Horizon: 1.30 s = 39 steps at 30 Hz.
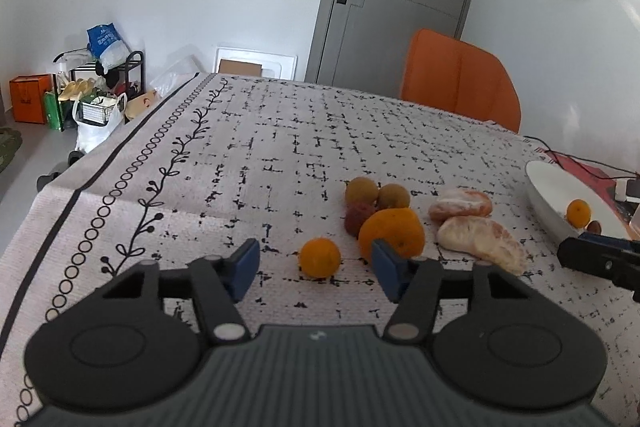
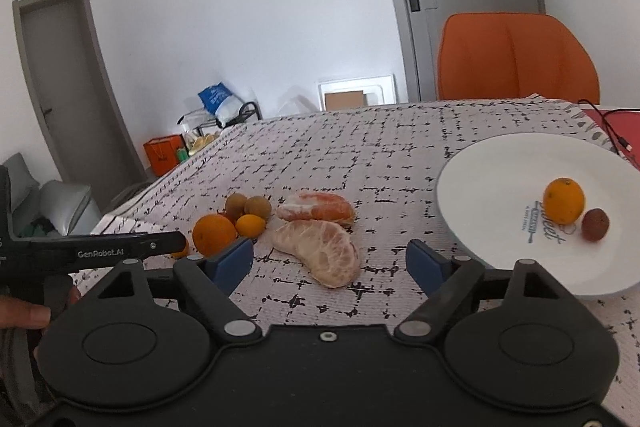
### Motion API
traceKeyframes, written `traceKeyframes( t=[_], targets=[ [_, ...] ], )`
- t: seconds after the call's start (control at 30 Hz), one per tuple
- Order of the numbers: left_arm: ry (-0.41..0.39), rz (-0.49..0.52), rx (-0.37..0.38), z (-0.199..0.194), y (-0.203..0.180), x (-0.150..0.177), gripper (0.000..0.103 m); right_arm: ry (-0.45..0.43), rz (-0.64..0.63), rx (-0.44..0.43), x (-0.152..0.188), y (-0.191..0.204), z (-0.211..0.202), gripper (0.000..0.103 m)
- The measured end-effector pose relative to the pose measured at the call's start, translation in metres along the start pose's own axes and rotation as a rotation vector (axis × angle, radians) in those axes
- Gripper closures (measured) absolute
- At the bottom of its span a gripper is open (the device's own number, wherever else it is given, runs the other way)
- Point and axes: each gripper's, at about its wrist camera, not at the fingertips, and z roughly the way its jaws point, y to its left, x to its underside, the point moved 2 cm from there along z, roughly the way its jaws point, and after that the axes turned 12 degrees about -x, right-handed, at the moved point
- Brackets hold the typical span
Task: Organize fruits
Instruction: 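Grasp a small mandarin with the left tool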
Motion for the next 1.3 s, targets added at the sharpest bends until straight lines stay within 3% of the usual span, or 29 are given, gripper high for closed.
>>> traceKeyframes(
  t=[0.17,0.23,0.3,0.63,0.7,1.3],
  targets=[
    [0.018,-0.002,0.0,0.01,-0.001,0.002,0.055,0.032,0.002,-0.013,-0.002,-0.001,0.014,0.029],
    [0.016,-0.004,-0.016,0.011,-0.001,0.003,0.071,0.041,-0.002,-0.02,-0.003,0.001,0.019,0.029],
    [0.019,-0.014,-0.015,0.012,0.001,0.003,0.081,0.049,-0.014,-0.025,-0.005,0.003,0.025,0.029],
    [0.01,-0.046,0.013,0.006,0.006,0.002,0.081,0.081,-0.035,-0.037,-0.009,0.005,0.05,0.029],
    [0.008,-0.046,0.02,0.004,0.007,0.002,0.081,0.095,-0.026,-0.037,-0.008,0.003,0.053,0.034],
    [-0.016,-0.072,0.024,-0.014,0.015,0.005,0.081,0.093,-0.012,-0.051,0.005,0.015,0.033,0.039]
  ],
)
